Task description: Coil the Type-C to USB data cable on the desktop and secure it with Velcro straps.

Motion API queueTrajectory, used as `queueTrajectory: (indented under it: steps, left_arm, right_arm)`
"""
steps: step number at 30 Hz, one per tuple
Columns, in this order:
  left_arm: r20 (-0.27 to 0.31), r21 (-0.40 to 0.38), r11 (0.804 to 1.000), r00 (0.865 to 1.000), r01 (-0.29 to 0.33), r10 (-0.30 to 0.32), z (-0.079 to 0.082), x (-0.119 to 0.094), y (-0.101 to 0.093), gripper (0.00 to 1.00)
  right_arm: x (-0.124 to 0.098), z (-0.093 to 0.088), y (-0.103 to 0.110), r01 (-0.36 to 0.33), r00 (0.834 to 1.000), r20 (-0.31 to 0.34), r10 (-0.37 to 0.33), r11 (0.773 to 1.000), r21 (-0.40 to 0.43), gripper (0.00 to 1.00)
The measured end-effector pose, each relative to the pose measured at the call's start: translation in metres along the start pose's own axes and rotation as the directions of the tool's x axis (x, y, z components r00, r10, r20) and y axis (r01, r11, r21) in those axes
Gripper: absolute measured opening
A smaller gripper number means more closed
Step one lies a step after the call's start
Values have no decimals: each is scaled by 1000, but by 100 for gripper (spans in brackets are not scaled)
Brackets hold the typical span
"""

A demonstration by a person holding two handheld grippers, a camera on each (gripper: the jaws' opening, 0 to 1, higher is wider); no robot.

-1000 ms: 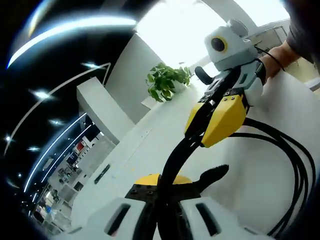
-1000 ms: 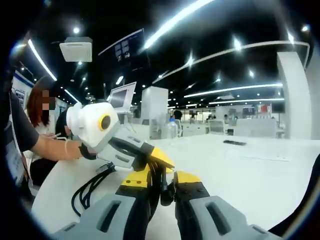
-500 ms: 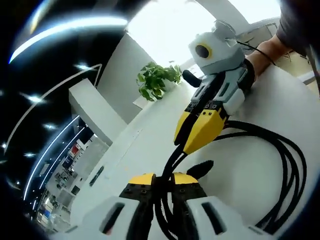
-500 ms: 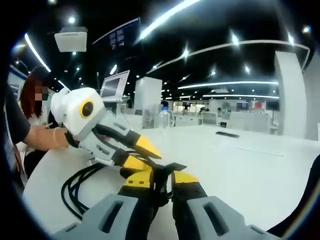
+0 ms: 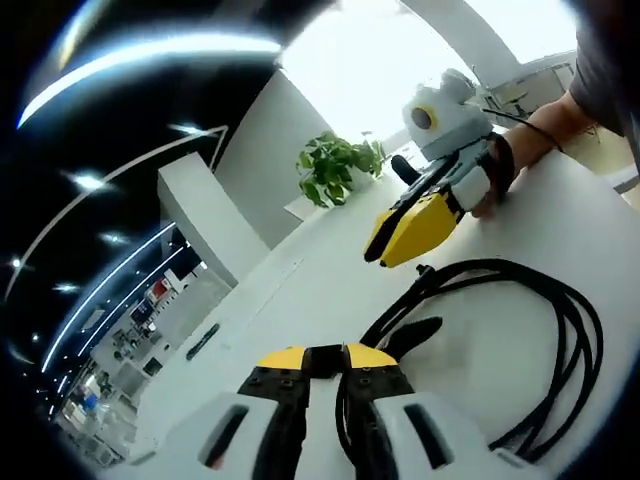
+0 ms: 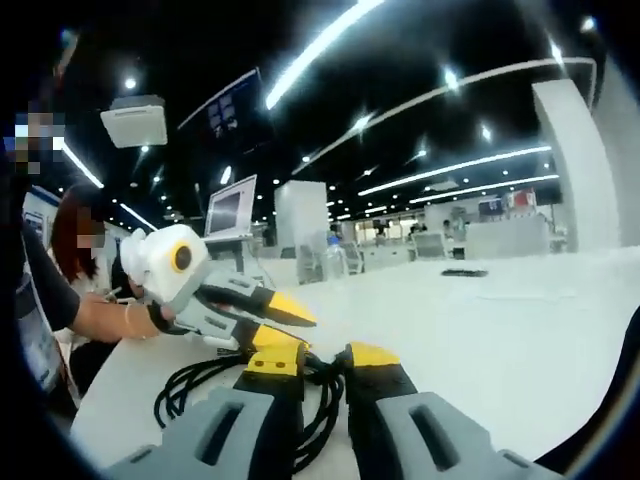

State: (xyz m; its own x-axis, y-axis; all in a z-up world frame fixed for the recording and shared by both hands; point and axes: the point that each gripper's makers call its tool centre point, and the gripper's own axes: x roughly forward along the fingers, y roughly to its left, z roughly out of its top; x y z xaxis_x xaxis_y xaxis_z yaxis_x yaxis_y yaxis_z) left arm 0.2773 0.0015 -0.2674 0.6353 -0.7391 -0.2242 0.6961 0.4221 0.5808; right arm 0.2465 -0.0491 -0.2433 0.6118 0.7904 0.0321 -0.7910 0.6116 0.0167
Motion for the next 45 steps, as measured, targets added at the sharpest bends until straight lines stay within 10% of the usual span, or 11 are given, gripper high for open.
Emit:
queueTrajectory:
  steps: [6, 13, 22, 25, 37, 45]
  left_arm:
    - [-33, -35, 999, 999, 17, -18, -11, 1, -4, 9]
    - [-10, -203, 979, 999, 34, -37, -16, 3, -6, 8]
    - [-24, -112, 993, 999, 41, -43, -16, 5, -13, 2]
    - [-18, -107, 993, 999, 42, -45, -16, 5, -13, 2]
    - [2, -142, 987, 998, 69, -70, -17, 7, -12, 2]
    - [8, -171, 982, 997, 77, -77, -18, 7, -13, 2]
  right_arm:
    - [4, -20, 47, -170, 983, -112, 147, 955, -241, 29]
    - [16, -19, 40, -101, 993, -87, 75, 930, -353, 18]
    - [16, -19, 41, -117, 992, -92, 87, 904, -411, 11]
    - [11, -24, 47, -154, 986, -106, 126, 935, -320, 18]
    - [26, -30, 42, -143, 987, -136, 85, 850, -507, 8]
    - [31, -22, 46, -151, 987, -139, 80, 755, -638, 2]
